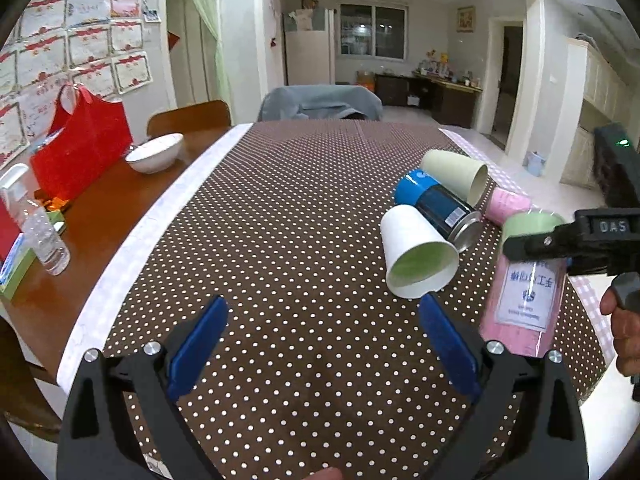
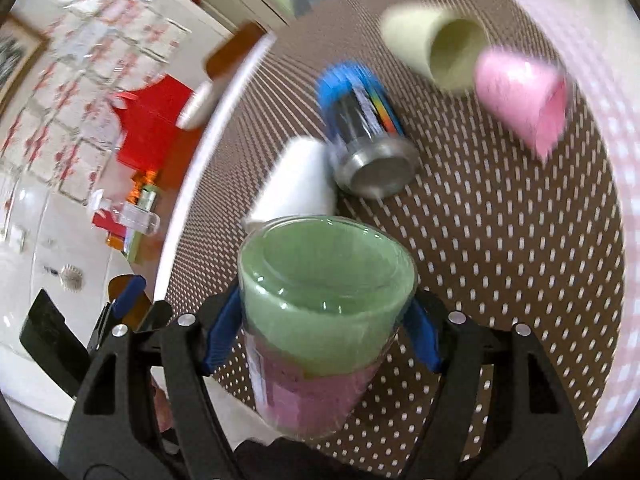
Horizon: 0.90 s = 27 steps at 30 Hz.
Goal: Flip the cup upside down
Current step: 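Lower the jar upright onto the tablecloth with the right gripper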
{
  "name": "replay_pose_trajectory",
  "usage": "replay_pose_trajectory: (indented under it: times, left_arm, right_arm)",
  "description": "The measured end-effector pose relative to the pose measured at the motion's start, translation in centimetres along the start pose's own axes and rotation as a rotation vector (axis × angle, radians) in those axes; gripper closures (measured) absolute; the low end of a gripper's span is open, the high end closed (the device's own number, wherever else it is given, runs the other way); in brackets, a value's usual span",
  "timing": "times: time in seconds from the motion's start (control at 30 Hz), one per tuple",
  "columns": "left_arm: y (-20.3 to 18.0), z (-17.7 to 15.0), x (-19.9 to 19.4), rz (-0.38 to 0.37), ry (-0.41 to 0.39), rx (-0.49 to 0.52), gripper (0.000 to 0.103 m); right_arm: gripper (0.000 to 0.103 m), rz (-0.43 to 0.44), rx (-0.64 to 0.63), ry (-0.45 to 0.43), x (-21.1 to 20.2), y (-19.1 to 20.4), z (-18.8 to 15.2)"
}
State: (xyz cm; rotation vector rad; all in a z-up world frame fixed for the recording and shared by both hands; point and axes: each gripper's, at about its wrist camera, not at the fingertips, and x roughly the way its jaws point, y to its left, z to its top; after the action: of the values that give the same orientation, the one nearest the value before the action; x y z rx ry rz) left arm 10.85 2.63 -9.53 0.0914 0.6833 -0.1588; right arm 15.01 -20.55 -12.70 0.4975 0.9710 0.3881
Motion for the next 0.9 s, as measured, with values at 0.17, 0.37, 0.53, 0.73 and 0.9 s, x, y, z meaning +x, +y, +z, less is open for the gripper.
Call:
replay_pose_trajectory:
  times: [0.17, 0.37, 0.53, 0.73, 0.9]
  left_arm:
    - [-0.4, -0.4, -1.0, 0.033, -0.018, -0.005, 0.008]
    - [-0.7, -0.6, -2.3, 0.055, -0.040, -0.012, 0.008]
    - [-1.0, -0.6, -3.4, 0.067, -0.063, -0.019, 0.008]
    - [-1.3, -0.5, -4.1, 0.069, -0.074, -0.023, 0.008]
    - [-1.1, -0.5, -4.5, 0.075, -0.079, -0.027, 0.008]
  right_arm:
    - [0.034, -0.035, -0.154, -0.186, -2.4, 2.1, -0.5]
    - [0.034, -0.095, -0.303, -0.287, -3.2, 4.4, -1.7]
    - [0.033, -0.169, -0.434, -0.352, -3.9, 5.7, -2.5]
    - [0.033, -0.204, -0.490, -0.329, -2.4, 6.1, -3.1]
    - [0.033, -0.228, -0.520, -0.312, -1.4, 6.0, -3.4]
